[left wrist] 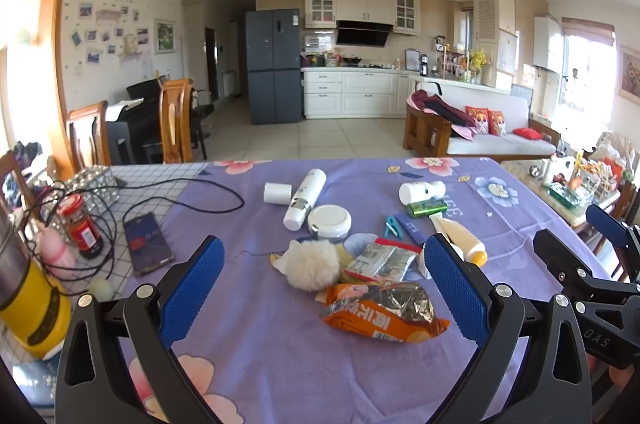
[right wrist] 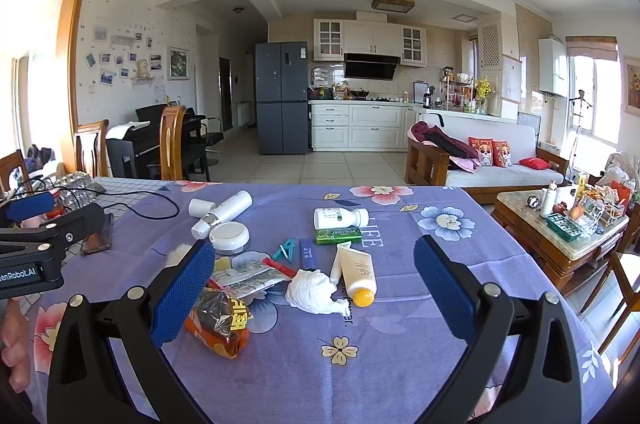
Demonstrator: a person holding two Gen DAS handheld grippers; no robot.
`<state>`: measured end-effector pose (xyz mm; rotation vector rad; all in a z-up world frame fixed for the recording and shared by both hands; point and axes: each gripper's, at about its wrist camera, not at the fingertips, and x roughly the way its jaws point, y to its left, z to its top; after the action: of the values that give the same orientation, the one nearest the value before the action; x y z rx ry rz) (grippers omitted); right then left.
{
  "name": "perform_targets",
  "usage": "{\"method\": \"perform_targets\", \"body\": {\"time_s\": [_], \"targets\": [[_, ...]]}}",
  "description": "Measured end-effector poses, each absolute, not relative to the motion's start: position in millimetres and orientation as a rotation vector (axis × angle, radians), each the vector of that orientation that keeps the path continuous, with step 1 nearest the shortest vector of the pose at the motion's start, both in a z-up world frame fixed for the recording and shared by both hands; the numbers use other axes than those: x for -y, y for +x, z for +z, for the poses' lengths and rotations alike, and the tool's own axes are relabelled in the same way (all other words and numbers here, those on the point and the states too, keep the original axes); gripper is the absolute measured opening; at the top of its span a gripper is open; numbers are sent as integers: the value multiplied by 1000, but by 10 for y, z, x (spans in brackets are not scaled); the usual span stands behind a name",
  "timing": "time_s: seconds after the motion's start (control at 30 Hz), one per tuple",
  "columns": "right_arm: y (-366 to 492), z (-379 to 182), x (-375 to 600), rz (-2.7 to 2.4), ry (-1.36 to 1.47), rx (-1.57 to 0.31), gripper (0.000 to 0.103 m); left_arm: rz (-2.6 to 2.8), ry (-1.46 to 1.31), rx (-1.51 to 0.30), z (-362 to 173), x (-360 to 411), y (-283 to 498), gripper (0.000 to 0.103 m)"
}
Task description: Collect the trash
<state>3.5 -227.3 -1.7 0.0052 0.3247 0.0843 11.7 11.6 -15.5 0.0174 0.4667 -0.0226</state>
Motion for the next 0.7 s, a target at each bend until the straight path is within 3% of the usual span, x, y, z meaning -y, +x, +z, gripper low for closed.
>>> {"method": "perform_targets", "body": {"time_s": [0.7], "targets": [[30,19,2281,82,10,-322,99,-14,18,-471,-169,-125,138,99]]}}
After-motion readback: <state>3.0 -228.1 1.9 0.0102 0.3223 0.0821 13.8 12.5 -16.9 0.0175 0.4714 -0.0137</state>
